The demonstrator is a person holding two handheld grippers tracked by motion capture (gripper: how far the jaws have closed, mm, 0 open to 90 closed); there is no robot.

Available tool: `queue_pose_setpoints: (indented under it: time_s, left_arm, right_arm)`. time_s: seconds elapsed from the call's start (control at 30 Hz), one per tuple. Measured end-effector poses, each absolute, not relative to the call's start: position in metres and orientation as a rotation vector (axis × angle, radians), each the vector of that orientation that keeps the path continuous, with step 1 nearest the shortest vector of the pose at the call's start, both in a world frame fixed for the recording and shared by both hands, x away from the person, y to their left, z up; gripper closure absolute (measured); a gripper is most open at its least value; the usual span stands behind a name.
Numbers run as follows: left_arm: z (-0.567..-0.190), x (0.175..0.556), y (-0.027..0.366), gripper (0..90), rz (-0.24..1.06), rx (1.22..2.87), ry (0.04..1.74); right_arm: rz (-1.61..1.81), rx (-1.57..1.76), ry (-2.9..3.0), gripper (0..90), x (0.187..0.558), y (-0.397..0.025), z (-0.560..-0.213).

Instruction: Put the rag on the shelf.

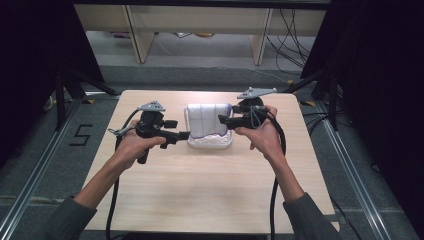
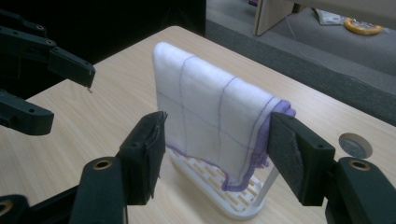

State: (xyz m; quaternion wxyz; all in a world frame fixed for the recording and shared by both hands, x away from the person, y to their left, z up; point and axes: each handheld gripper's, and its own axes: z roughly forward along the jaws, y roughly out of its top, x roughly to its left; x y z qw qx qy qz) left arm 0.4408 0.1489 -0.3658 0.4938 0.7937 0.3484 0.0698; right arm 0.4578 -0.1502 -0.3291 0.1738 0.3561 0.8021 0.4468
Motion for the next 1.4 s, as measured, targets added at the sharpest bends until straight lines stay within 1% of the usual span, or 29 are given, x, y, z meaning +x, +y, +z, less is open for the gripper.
queue_pose_setpoints:
  time_s: [0.27,0.3,0.37,0.47,0.87,1.13,1.23,1.27,1.4]
  left_arm:
    - [-0.369,0.425,0.151,24.6,0.155,1.904,0.828]
    - [-0.370,0.423,0.152,24.6,0.154,1.904,0.825]
    - [-0.371,0.419,0.151,24.6,0.150,1.907,0.815]
    - [-0.374,0.414,0.151,24.5,0.133,1.906,0.804]
    - [-0.388,0.397,0.152,24.1,0.132,1.925,0.775]
    - [-0.397,0.385,0.155,23.5,0.120,1.936,0.751]
    - [-0.400,0.381,0.154,23.3,0.126,1.942,0.748]
    - [-0.402,0.379,0.154,23.2,0.146,1.945,0.750]
    - [-0.406,0.376,0.154,23.1,0.136,1.956,0.736]
  right_arm:
    - [1.287,1.049,2.264,33.2,0.444,-0.153,-0.338]
    - [1.279,1.015,2.271,32.6,0.444,-0.155,-0.338]
    - [1.291,1.058,2.256,32.5,0.439,-0.154,-0.340]
    - [1.296,1.044,2.256,32.3,0.434,-0.154,-0.343]
    - [1.289,0.996,2.275,32.2,0.420,-0.154,-0.354]
    - [1.323,1.017,2.289,31.6,0.409,-0.157,-0.370]
    - [1.332,0.986,2.292,31.5,0.406,-0.156,-0.376]
    - [1.328,1.021,2.299,31.5,0.403,-0.156,-0.377]
    - [1.306,0.989,2.307,31.4,0.399,-0.154,-0.382]
